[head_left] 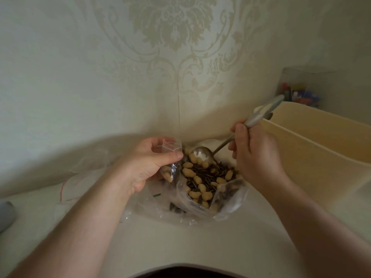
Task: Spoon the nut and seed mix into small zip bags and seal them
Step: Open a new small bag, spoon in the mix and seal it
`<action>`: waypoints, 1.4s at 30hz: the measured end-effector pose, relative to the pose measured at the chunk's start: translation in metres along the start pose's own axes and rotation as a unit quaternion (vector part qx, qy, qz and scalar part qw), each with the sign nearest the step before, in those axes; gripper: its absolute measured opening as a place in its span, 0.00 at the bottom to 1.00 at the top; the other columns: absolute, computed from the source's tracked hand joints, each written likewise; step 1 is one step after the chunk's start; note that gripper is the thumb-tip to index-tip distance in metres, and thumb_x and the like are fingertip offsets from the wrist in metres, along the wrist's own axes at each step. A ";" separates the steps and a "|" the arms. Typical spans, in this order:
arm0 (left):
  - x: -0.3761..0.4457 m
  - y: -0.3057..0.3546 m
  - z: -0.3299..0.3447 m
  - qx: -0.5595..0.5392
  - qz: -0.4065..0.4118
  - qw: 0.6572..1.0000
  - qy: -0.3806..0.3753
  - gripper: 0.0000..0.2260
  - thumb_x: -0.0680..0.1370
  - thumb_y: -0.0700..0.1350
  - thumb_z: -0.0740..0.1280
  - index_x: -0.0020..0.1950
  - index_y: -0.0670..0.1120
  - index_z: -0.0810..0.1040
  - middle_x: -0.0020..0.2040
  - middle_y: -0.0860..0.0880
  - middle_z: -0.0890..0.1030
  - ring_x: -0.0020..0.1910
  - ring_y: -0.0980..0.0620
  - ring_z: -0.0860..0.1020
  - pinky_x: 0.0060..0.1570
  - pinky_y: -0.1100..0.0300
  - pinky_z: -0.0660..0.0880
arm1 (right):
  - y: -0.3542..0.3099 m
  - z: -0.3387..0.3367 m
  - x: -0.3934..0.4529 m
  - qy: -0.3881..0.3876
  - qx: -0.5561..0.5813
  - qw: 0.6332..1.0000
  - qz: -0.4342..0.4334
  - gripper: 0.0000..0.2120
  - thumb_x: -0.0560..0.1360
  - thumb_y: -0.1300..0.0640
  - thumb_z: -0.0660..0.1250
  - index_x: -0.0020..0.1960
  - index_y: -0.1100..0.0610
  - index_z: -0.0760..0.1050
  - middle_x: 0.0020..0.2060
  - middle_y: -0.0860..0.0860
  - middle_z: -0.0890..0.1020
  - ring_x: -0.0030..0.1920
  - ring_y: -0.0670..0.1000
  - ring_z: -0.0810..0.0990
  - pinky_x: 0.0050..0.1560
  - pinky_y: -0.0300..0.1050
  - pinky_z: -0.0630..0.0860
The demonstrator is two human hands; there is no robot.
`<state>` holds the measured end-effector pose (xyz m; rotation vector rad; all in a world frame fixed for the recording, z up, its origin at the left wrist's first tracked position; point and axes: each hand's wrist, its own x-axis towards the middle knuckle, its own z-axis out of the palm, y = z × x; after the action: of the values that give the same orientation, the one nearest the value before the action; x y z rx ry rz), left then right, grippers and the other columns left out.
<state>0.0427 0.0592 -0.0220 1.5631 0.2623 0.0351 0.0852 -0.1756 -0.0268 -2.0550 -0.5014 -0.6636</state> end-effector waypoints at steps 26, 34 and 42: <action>-0.009 0.005 -0.004 0.046 -0.034 0.997 -0.053 0.25 0.60 0.47 0.81 0.56 0.51 0.84 0.47 0.45 0.85 0.39 0.44 0.77 0.38 0.53 0.79 | -0.008 -0.013 -0.004 -0.015 -0.128 0.983 -0.130 0.17 0.87 0.47 0.49 0.56 0.54 0.73 0.34 0.40 0.71 0.33 0.42 0.72 0.32 0.42 0.68; -0.011 0.006 -0.005 0.055 -0.036 0.996 -0.061 0.24 0.62 0.46 0.81 0.57 0.51 0.84 0.44 0.46 0.85 0.36 0.45 0.77 0.34 0.54 0.79 | -0.014 -0.013 -0.008 -0.020 -0.118 0.984 -0.131 0.18 0.87 0.46 0.49 0.55 0.54 0.73 0.35 0.40 0.71 0.33 0.42 0.73 0.30 0.43 0.69; -0.008 0.004 -0.004 0.043 -0.039 0.996 -0.068 0.24 0.63 0.46 0.81 0.58 0.49 0.83 0.44 0.47 0.87 0.35 0.45 0.77 0.42 0.49 0.78 | -0.016 -0.006 -0.008 -0.029 -0.041 0.997 -0.066 0.14 0.87 0.49 0.51 0.47 0.52 0.71 0.30 0.46 0.75 0.31 0.49 0.77 0.26 0.41 0.69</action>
<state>0.0345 0.0615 -0.0166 1.6315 0.2187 -0.1446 0.0685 -0.1727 -0.0188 -2.1358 -0.6574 -0.7150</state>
